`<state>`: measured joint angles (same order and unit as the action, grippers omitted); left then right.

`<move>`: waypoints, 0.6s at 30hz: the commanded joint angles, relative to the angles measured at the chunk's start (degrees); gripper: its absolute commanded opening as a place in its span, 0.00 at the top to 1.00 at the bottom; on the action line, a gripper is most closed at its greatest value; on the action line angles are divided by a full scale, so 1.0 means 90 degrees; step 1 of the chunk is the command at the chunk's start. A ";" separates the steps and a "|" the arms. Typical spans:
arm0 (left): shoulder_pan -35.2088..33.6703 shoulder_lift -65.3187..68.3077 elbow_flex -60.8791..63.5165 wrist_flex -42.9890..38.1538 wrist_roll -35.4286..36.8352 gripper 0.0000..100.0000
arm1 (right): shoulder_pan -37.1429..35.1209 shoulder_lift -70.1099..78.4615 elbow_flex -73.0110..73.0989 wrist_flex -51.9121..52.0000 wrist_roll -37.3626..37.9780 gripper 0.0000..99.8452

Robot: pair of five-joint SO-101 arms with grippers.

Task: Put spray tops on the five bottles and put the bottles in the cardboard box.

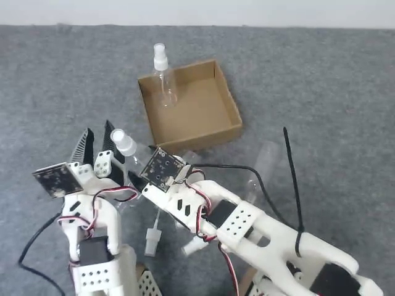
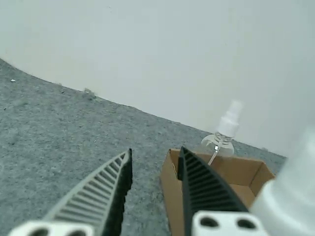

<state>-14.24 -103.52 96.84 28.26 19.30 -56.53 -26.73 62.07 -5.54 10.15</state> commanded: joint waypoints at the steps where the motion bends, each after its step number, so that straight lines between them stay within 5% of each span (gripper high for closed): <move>1: -0.0078 -0.0107 -0.0298 -0.0020 -0.0039 0.86 | 0.0083 -0.0073 -0.0234 -0.0249 0.0147 0.97; 18: -0.0918 -0.0107 -0.0034 0.0010 0.0195 0.86 | 0.1021 0.0005 -0.0430 -0.1148 0.0088 0.97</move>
<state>-22.42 -103.52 96.92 28.26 20.26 -50.46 -26.73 61.98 -11.52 10.33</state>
